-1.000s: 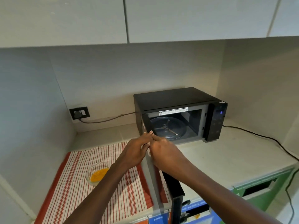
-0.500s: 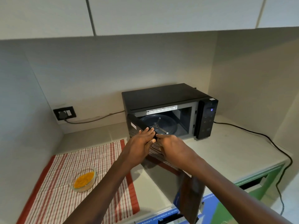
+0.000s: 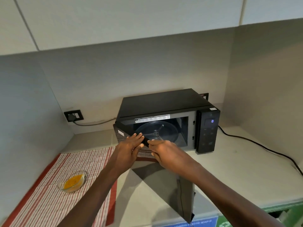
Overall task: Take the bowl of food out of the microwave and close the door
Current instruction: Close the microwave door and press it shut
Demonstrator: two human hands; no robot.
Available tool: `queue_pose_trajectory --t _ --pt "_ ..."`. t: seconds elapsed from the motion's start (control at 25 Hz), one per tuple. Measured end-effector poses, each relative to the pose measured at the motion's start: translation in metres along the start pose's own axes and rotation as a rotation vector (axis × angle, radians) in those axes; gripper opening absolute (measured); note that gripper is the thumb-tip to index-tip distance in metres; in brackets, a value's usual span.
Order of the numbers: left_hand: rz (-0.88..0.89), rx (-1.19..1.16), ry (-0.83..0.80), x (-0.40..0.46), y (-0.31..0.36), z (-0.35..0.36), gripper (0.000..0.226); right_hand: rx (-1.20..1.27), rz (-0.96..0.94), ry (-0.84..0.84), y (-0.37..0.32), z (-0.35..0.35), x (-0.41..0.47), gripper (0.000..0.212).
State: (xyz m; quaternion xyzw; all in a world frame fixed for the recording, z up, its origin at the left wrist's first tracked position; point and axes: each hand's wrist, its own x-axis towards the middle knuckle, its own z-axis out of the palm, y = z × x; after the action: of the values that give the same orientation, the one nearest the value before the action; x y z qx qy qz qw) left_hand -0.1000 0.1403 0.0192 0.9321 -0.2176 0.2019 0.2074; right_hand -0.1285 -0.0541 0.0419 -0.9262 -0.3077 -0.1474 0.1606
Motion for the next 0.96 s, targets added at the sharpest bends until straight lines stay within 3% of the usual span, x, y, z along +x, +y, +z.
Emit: queue_pose_trajectory --t 0.36,0.76,0.96 --pt "-0.085 0.163 -0.078 0.036 0.053 0.023 0.040 0.000 -0.090 -0.011 0.084 -0.016 -0.030 0.027" --pt "-0.012 0.205 -0.127 0.089 0.102 0.065 0.040 -0.049 0.053 -0.015 0.169 -0.040 -0.048 0.037" --pt "-0.034 0.210 -0.162 0.115 0.111 0.078 0.042 -0.131 0.135 -0.013 0.186 -0.048 -0.037 0.031"
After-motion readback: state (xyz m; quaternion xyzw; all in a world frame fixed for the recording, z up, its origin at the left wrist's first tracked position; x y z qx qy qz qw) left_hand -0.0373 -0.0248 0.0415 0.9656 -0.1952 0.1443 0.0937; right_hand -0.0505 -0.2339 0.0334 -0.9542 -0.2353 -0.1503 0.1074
